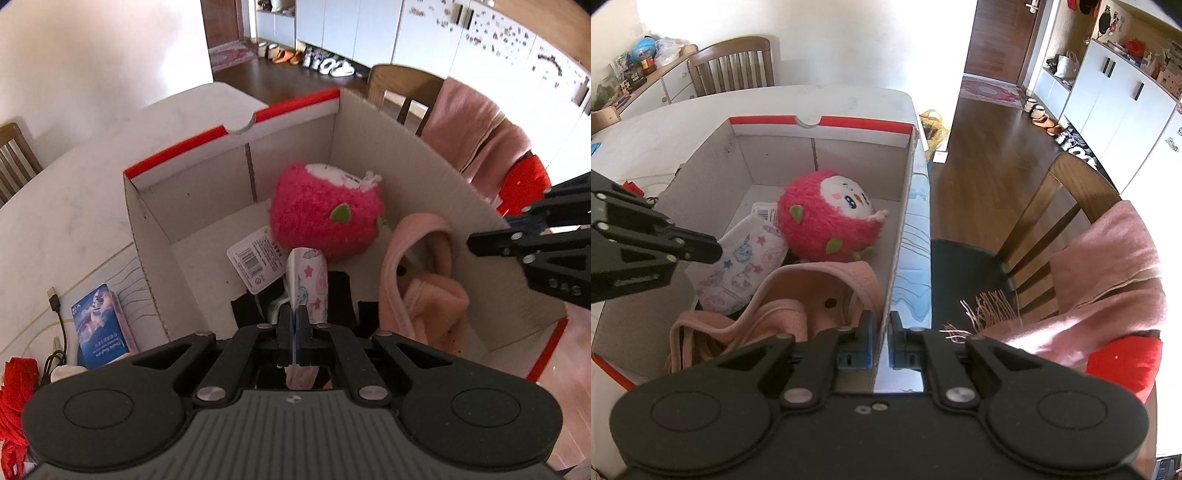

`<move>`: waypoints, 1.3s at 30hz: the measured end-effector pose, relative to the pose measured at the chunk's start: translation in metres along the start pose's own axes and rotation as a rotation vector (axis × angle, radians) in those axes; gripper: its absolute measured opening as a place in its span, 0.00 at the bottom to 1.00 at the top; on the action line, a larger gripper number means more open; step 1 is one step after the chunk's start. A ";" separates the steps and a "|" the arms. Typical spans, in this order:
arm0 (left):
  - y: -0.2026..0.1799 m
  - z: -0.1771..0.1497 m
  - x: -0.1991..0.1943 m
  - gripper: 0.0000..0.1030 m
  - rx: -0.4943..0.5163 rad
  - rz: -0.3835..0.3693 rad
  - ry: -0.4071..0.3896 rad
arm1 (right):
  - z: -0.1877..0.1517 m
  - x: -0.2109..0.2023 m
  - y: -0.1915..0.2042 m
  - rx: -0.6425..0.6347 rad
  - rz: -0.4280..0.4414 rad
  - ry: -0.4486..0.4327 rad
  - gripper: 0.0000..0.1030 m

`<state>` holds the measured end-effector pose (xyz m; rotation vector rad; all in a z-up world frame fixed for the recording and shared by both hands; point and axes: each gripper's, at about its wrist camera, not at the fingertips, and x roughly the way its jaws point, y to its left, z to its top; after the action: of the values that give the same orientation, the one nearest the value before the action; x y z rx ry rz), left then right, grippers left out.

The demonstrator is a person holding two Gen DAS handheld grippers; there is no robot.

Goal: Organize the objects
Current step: 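Carry the packet into the box and lower it beside the gloves, then open the left tool to release the packet and withdraw it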

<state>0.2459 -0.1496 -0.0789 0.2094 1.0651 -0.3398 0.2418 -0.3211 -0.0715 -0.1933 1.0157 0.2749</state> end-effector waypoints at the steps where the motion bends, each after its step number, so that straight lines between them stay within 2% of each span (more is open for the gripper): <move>1: 0.000 0.000 0.002 0.00 0.005 0.001 0.004 | 0.000 0.000 0.000 -0.001 0.001 0.000 0.07; 9: -0.005 0.000 0.010 0.03 0.021 0.029 0.030 | 0.001 0.001 0.000 -0.014 0.008 0.000 0.07; 21: -0.009 -0.005 -0.004 0.04 0.004 0.001 -0.003 | 0.000 -0.001 -0.004 -0.026 0.029 -0.004 0.07; 39: 0.002 -0.033 -0.084 0.05 -0.080 -0.085 -0.193 | 0.001 -0.002 -0.004 -0.031 0.018 -0.010 0.07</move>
<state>0.1828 -0.1225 -0.0207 0.0582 0.8968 -0.3854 0.2426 -0.3251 -0.0693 -0.2109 1.0043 0.3075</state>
